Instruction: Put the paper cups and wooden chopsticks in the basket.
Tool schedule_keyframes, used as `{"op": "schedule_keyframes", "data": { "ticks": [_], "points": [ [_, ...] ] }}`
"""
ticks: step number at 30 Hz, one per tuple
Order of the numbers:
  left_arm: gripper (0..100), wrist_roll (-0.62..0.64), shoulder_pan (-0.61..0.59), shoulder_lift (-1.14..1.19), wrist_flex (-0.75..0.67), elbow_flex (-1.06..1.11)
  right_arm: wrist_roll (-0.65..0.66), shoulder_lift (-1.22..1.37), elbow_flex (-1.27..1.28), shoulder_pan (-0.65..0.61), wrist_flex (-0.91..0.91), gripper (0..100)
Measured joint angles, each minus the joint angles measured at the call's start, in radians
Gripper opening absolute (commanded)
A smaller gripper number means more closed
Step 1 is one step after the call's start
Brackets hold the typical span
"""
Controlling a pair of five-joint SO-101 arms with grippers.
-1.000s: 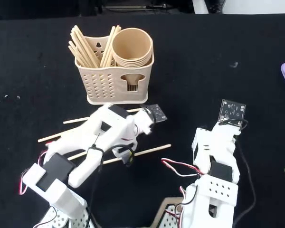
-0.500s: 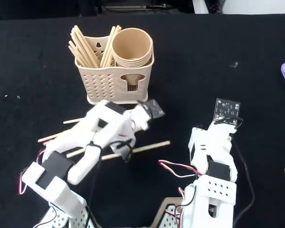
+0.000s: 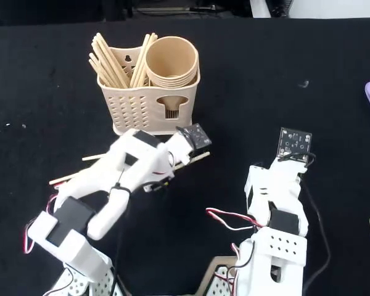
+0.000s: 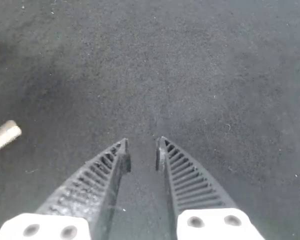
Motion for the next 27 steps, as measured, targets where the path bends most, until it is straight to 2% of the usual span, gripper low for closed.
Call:
{"op": "schedule_keyframes", "data": {
  "ticks": [4,8,13,17,20,22,27],
  "points": [
    [3,0.002,0.012,-0.029,0.029,0.009,0.0,0.0,0.0,0.0,0.0,9.8],
    [3,0.002,0.017,-0.146,0.19,0.003,0.0,0.0,0.0,0.0,0.0,9.8],
    [3,0.002,-0.035,-0.428,0.385,-0.034,0.0,0.0,0.0,0.0,0.0,9.8],
    [3,0.008,-0.135,-0.681,0.425,-0.044,0.0,0.0,0.0,0.0,0.0,9.8],
    [3,0.089,-0.192,-0.896,0.39,-0.061,0.0,0.0,0.0,0.0,-0.002,9.8],
    [3,0.18,-0.199,-1.046,0.316,-0.063,0.0,0.0,0.0,0.0,-0.017,9.7],
    [3,0.419,-0.215,-1.324,-0.032,0.034,0.0,0.0,0.0,0.0,-0.031,9.7]
  ]
}}
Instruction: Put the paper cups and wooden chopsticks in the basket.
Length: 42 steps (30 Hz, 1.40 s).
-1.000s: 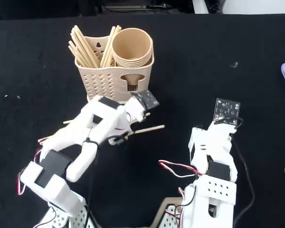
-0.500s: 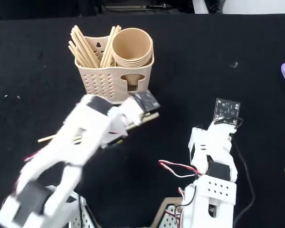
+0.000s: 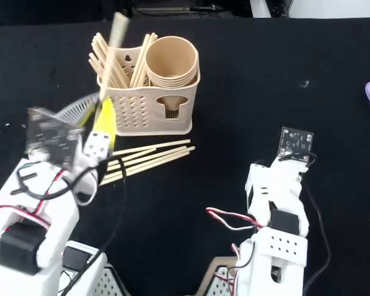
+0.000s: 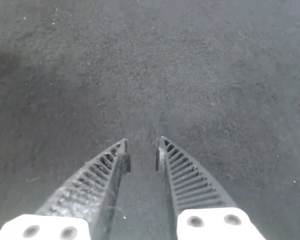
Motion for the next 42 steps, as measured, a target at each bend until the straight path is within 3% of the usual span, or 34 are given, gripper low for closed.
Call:
{"op": "schedule_keyframes", "data": {
  "ticks": [5,10,13,17,23,28,31,37,42],
  "points": [
    [3,0.14,0.0,-0.003,-0.439,0.218,0.0,0.0,0.0,0.0,0.0,9.7],
    [3,0.265,0.0,0.103,-0.79,0.262,0.0,0.0,0.0,0.0,0.0,9.7],
    [3,0.282,0.0,0.219,-0.885,0.259,0.0,0.0,0.0,0.0,0.0,9.7],
    [3,0.292,-0.017,0.41,-0.908,0.198,0.0,0.0,0.0,0.0,0.0,9.7],
    [4,0.298,-0.107,0.637,-0.908,0.089,0.0,0.0,0.0,0.0,0.0,9.7],
    [19,0.298,-0.137,0.684,-0.908,0.064,0.0,0.0,0.0,0.0,0.0,9.7],
    [19,0.299,-0.135,0.689,-0.856,0.035,0.0,0.0,0.0,0.0,0.0,9.7],
    [19,0.327,-0.135,0.689,-0.511,-0.18,0.0,0.0,0.0,0.0,0.0,9.7],
    [19,0.327,-0.135,0.684,-0.066,-0.405,0.0,0.0,0.0,0.0,0.0,9.7]
  ]
}}
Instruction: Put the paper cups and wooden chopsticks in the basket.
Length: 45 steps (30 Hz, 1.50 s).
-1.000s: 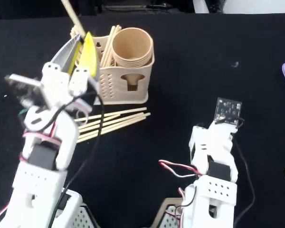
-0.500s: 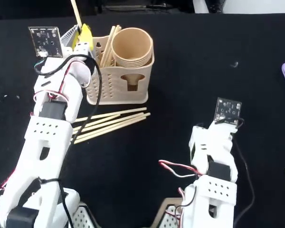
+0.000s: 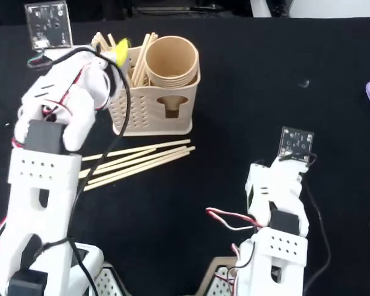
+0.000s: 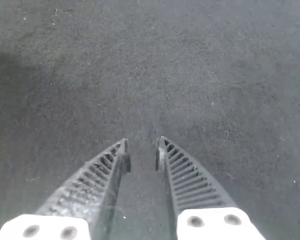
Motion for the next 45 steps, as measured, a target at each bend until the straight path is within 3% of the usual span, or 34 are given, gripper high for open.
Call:
{"op": "schedule_keyframes", "data": {
  "ticks": [2,5,7,9,13,17,21,32,37,45],
  "points": [
    [19,-0.032,0.002,-0.011,0.199,-0.028,0.0,0.0,0.0,0.0,0.0,9.7],
    [19,-0.189,0.051,-0.014,0.459,-0.014,0.0,0.0,0.0,0.0,0.0,9.7],
    [19,-0.338,0.084,-0.014,0.578,0.044,0.0,0.0,0.0,0.0,0.0,9.7],
    [19,-0.494,0.091,-0.014,0.609,0.15,0.0,0.0,0.0,0.0,0.0,9.7],
    [19,-0.721,0.035,-0.014,0.465,0.445,0.0,0.0,0.0,0.0,0.0,9.7],
    [19,-0.868,-0.077,0.014,0.129,0.749,0.0,0.0,0.0,0.0,0.0,9.7],
    [19,-0.95,-0.1,0.109,-0.063,0.832,0.0,0.0,0.0,0.0,0.0,9.7],
    [19,-0.965,-0.112,0.443,-0.089,0.657,0.0,0.0,0.0,0.0,0.0,9.7],
    [19,-0.965,-0.112,0.477,-0.08,0.637,0.0,0.0,0.0,0.0,0.0,9.7],
    [19,-0.999,-0.086,0.483,0.054,0.582,0.0,0.0,0.0,0.0,0.0,9.7]
  ]
}}
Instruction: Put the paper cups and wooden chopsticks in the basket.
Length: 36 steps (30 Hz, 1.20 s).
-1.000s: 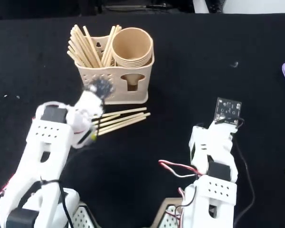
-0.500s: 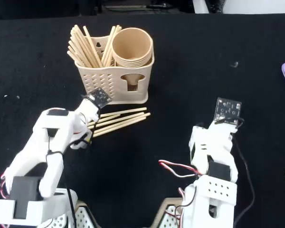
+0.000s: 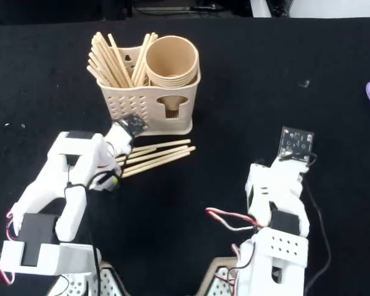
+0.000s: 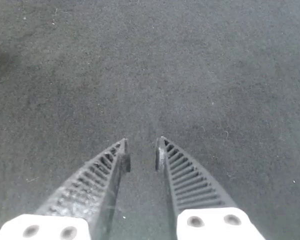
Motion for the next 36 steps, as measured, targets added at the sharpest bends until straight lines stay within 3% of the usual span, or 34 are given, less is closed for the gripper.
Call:
{"op": "schedule_keyframes", "data": {
  "ticks": [4,9,23,28,36],
  "points": [
    [18,-0.008,0.025,0.0,0.026,-0.002,0.0,0.0,0.0,0.0,0.0,9.7],
    [2,-0.008,0.058,0.002,0.055,-0.002,0.0,0.0,0.0,0.0,0.0,9.7],
    [3,-0.009,0.112,-0.003,0.172,0.002,0.0,0.0,0.0,0.0,0.0,9.7],
    [3,-0.012,0.169,-0.16,0.275,0.097,0.0,0.0,0.0,0.0,0.0,9.7],
    [3,-0.008,0.276,-0.617,0.499,0.13,0.0,0.0,0.0,0.0,0.0,9.7]
  ]
}}
